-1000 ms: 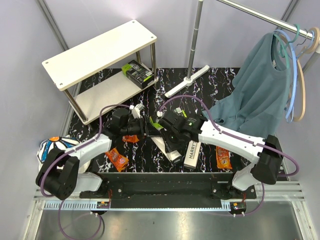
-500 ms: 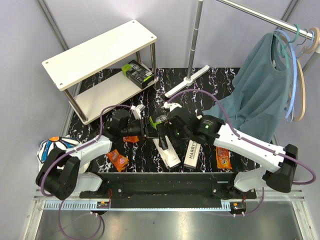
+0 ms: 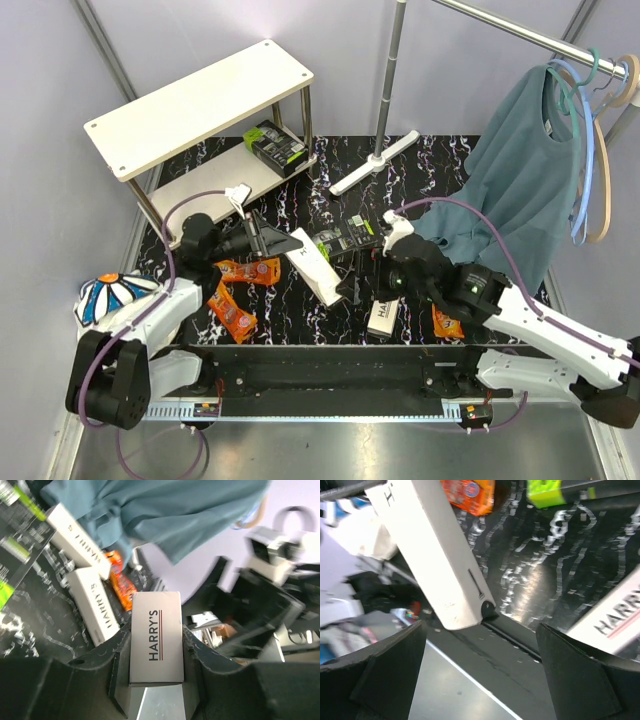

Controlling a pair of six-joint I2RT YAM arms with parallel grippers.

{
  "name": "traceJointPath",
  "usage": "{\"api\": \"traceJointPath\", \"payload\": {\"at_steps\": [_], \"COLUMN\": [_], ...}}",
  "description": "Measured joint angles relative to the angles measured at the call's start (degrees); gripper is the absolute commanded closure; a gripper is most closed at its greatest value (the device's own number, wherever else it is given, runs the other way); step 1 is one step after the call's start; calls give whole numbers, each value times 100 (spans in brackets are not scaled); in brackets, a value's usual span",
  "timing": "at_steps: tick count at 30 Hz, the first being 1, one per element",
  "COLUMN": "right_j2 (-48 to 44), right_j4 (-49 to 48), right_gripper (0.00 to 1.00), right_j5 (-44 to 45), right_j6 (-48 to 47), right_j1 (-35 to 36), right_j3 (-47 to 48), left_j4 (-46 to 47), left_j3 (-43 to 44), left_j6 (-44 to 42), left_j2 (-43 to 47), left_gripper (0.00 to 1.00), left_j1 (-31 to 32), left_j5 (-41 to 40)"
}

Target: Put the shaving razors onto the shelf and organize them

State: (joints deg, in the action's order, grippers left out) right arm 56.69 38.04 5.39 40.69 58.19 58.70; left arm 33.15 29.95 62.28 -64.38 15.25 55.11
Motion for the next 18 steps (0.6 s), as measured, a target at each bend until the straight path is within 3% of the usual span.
{"api": "traceJointPath", "payload": {"at_steps": [7, 11, 18], "right_j2": [-208, -160, -28], "right_j4": [-1338, -1971, -2667], "right_gripper": [3, 12, 39], "right_j5": [-769, -1143, -1526], "right_j6": [557, 732, 942], "right_j1": [-260, -271, -275], "right_j3": [-682, -769, -874], "left_j4": [1650, 3027, 3718], "left_j3": [-11, -55, -57], "left_j6": [1073, 1904, 2846], "left_j2": [44, -225, -737], "left_gripper": [73, 73, 74], "left_j1": [-179, -240, -243], "left_j5": [520, 625, 704]}}
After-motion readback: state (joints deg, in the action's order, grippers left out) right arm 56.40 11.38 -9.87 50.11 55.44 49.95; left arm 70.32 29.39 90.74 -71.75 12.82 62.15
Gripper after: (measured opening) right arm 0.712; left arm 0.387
